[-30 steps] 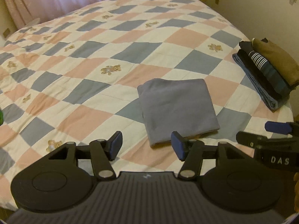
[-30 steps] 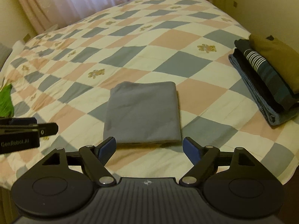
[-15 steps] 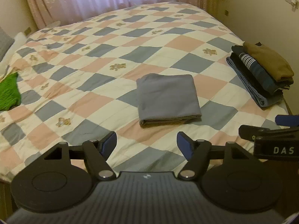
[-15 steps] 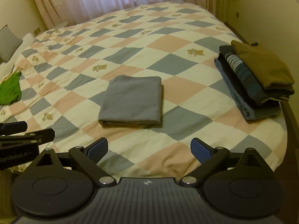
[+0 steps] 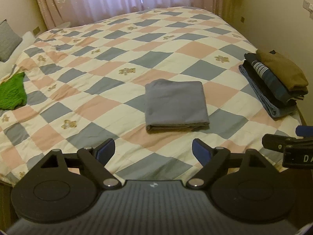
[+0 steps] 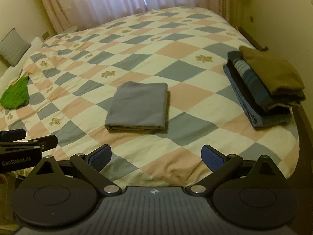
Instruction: Fold clothes
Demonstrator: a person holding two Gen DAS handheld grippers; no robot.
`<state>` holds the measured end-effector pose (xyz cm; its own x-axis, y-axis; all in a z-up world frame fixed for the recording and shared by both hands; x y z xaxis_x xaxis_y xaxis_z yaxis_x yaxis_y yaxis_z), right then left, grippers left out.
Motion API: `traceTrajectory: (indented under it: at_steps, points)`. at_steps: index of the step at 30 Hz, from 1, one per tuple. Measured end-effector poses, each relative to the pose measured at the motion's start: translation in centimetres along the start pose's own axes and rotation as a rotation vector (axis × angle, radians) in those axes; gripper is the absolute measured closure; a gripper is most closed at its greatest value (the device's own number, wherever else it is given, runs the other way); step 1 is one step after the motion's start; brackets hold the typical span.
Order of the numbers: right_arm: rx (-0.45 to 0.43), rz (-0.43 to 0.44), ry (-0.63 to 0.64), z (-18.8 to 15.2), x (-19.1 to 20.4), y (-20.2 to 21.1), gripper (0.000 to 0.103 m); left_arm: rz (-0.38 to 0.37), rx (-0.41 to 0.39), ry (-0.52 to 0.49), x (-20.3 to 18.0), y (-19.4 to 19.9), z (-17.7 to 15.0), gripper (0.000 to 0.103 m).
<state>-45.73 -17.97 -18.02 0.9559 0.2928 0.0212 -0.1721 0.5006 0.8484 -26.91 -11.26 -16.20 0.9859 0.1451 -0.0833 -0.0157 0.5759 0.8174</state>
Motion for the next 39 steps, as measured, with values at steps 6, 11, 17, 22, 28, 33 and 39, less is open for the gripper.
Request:
traceTrajectory:
  at_steps: [6, 11, 17, 22, 28, 33, 39]
  points:
    - [0.066, 0.009, -0.090, -0.6, -2.7, -3.3, 0.002, -0.082, 0.039, 0.023, 1.2, -3.8, 1.1, 0.018]
    - [0.113, 0.056, -0.156, -0.6, -3.9, -6.6, 0.009, -0.141, 0.087, 0.100, 4.0, -8.8, 2.6, 0.018]
    - [0.136, 0.130, -0.232, 1.4, -3.6, -12.5, 0.014, -0.233, 0.107, 0.215, 8.1, -16.6, 4.7, 0.018]
    - [0.170, 0.222, -0.273, 4.0, -1.5, -21.0, 0.017, -0.287, 0.144, 0.288, 12.4, -24.5, 6.1, 0.018]
    - [0.231, 0.313, -0.329, 6.4, -0.9, -31.0, 0.018, -0.426, 0.206, 0.377, 15.6, -32.8, 6.9, 0.018]
    - [0.298, 0.440, -0.400, 7.5, -1.8, -37.0, 0.016, -0.594, 0.255, 0.491, 16.2, -38.0, 6.7, 0.018]
    - [0.414, 0.625, -0.396, 7.8, -1.0, -41.6, 0.020, -0.727, 0.267, 0.559, 16.4, -40.9, 5.8, 0.020]
Point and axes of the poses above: each gripper's, at about its wrist camera, not at the fingertips, and y roughly against the way its jaws point, x to its left, z to its top, the point moved 5 cm from there along -y, roughly the way its jaws point, and after that the axes turned 12 degrees about -z, right-handed, at the moved point
